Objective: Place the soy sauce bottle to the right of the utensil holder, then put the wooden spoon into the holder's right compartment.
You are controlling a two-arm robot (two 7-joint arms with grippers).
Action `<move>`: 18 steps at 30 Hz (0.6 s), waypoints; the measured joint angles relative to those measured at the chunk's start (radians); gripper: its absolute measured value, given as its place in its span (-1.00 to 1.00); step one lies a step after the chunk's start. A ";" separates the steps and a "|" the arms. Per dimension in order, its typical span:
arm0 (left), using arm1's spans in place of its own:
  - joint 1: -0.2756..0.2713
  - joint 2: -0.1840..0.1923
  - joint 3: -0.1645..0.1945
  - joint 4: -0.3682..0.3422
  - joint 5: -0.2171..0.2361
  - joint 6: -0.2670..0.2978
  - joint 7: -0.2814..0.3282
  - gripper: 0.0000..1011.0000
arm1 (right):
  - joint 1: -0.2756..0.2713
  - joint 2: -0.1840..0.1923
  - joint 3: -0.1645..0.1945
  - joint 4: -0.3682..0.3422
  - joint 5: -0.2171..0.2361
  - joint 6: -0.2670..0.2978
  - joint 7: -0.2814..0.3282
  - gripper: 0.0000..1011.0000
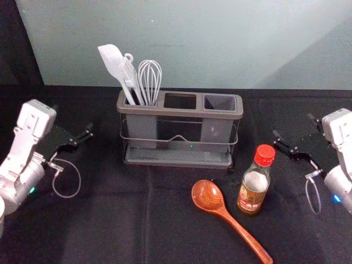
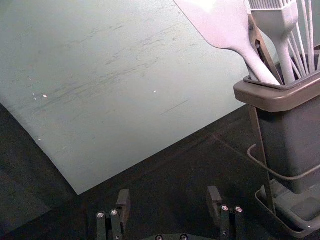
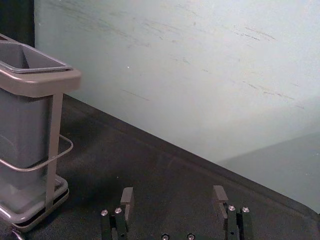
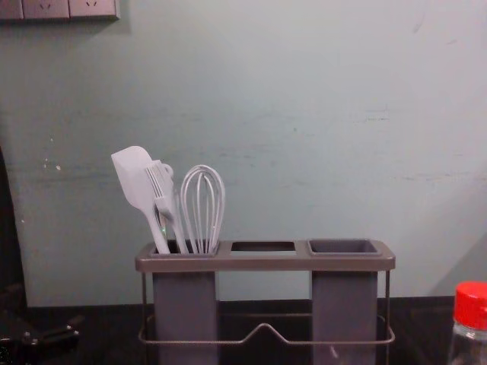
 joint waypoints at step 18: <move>0.000 0.000 0.000 0.000 0.000 0.000 0.000 0.99 | 0.000 0.000 0.000 0.000 0.000 0.000 0.000 0.99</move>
